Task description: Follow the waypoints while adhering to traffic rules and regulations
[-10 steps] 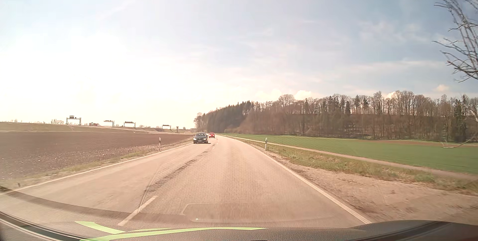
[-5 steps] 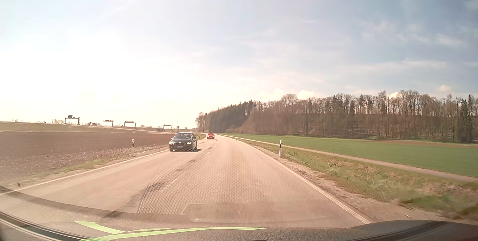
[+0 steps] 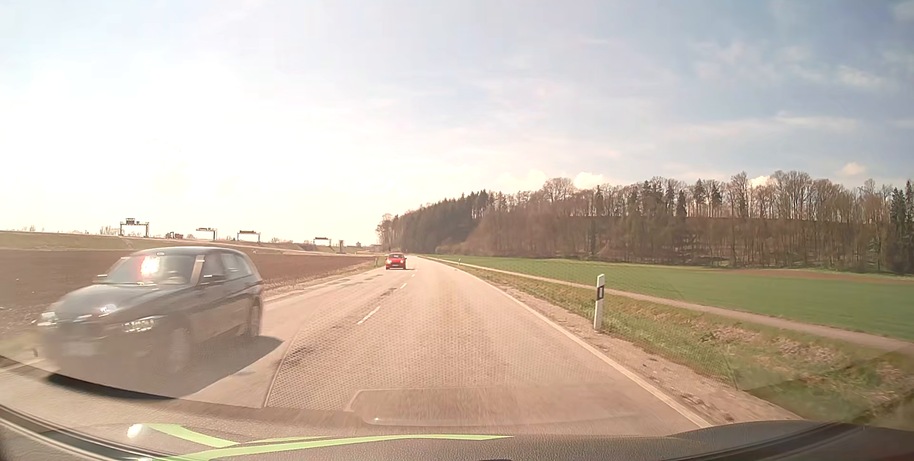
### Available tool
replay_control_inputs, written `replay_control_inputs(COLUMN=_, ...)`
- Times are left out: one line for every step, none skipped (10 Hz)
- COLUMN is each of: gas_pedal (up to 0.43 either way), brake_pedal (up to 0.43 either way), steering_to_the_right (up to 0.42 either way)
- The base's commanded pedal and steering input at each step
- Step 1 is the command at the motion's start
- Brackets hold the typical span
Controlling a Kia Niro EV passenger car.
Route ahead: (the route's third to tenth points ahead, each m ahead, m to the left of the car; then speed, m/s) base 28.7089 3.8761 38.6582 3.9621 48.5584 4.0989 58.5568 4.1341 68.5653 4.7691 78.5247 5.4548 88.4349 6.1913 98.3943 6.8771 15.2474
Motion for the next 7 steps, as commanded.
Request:
replay_control_inputs(gas_pedal=0.11, brake_pedal=0.0, steering_to_the_right=-0.003)
replay_control_inputs(gas_pedal=0.11, brake_pedal=0.0, steering_to_the_right=-0.003)
replay_control_inputs(gas_pedal=0.11, brake_pedal=0.0, steering_to_the_right=-0.002)
replay_control_inputs(gas_pedal=0.11, brake_pedal=0.0, steering_to_the_right=-0.003)
replay_control_inputs(gas_pedal=0.098, brake_pedal=0.0, steering_to_the_right=-0.002)
replay_control_inputs(gas_pedal=0.087, brake_pedal=0.0, steering_to_the_right=-0.003)
replay_control_inputs(gas_pedal=0.087, brake_pedal=0.0, steering_to_the_right=-0.003)
